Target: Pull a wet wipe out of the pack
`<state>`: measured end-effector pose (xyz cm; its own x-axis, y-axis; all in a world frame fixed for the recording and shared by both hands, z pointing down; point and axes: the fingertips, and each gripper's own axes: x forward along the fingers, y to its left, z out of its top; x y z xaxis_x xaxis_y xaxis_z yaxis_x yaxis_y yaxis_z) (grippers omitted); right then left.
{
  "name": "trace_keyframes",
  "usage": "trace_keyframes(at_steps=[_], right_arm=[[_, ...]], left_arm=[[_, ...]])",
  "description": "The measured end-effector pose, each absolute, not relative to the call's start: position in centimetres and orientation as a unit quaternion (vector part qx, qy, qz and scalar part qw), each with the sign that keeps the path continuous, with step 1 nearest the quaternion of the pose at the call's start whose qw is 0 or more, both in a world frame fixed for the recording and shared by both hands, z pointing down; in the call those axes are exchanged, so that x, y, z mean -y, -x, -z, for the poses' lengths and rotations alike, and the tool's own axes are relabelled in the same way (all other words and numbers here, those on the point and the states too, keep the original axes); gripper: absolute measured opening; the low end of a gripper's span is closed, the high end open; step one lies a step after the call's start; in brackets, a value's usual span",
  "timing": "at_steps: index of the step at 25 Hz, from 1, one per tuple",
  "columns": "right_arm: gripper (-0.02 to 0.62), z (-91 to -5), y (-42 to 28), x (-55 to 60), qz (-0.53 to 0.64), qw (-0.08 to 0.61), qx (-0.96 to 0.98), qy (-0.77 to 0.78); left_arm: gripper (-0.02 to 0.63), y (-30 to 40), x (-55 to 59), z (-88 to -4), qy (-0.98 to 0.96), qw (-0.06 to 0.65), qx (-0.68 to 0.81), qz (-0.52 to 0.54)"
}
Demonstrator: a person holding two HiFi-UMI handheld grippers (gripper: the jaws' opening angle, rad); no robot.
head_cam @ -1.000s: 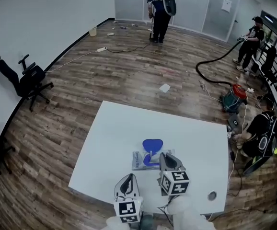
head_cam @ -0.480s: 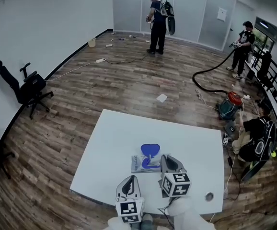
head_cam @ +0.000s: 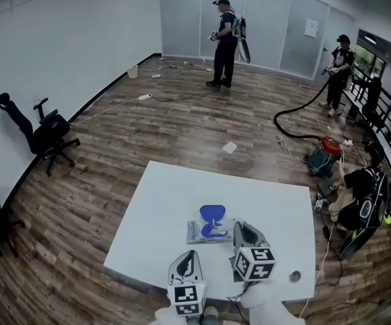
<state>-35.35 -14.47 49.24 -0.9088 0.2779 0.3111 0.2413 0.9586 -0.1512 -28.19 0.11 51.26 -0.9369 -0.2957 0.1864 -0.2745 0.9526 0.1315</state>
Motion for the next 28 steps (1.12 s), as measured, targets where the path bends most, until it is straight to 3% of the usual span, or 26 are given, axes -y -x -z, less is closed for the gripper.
trace_keyframes(at_steps=[28], right_arm=[[0.012, -51.2, 22.4, 17.2, -0.082, 0.167, 0.977, 0.108]], left_arm=[[-0.004, 24.3, 4.8, -49.1, -0.187, 0.101, 0.976, 0.048]])
